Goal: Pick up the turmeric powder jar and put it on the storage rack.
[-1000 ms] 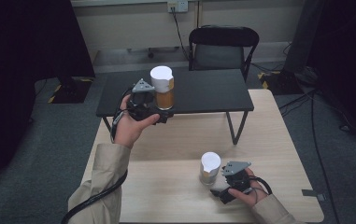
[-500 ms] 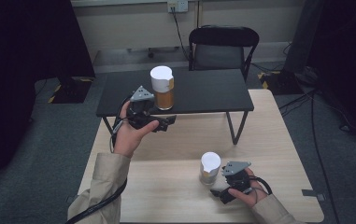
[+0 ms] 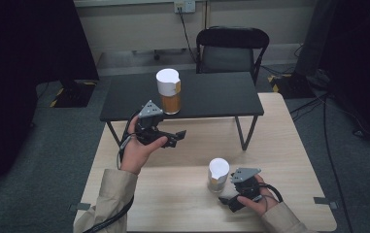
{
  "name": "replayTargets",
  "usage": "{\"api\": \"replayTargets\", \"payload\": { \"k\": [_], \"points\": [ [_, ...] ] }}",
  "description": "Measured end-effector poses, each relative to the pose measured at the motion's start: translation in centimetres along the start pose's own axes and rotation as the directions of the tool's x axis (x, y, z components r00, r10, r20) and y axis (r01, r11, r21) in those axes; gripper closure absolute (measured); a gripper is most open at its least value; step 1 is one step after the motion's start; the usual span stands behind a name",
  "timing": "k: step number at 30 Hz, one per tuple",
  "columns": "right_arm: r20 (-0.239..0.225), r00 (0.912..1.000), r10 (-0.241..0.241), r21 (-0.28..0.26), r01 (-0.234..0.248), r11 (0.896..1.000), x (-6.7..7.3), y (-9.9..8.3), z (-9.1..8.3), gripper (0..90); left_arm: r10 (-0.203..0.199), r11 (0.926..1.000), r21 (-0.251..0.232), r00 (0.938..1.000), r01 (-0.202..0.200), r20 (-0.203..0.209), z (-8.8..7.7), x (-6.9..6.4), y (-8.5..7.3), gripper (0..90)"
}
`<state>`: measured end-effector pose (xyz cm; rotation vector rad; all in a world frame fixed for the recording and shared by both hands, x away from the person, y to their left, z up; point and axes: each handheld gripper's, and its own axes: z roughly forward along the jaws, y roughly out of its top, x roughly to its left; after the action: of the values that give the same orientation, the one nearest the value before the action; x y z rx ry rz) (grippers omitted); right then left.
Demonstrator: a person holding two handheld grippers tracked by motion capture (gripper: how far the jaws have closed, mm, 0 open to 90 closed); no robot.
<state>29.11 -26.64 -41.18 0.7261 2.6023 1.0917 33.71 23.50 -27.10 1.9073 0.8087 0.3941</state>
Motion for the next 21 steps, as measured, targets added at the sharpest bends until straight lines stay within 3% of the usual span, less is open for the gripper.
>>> {"api": "replayTargets", "payload": {
  "k": [10, 21],
  "points": [
    [0.0, 1.0, 0.001, 0.0, -0.001, 1.0, 0.0, 0.0, 0.0, 0.0, -0.012, 0.9999, -0.002, 0.9998, 0.012, 0.019, 1.1, -0.3, -2.1, 0.8],
    [0.0, 1.0, 0.0, 0.001, 0.0, 1.0, 0.0, 0.0, 0.0, 0.0, -0.002, 0.9997, 0.024, 0.9999, 0.001, 0.012, 2.5, -0.6, -4.1, 1.1]
  ]
}}
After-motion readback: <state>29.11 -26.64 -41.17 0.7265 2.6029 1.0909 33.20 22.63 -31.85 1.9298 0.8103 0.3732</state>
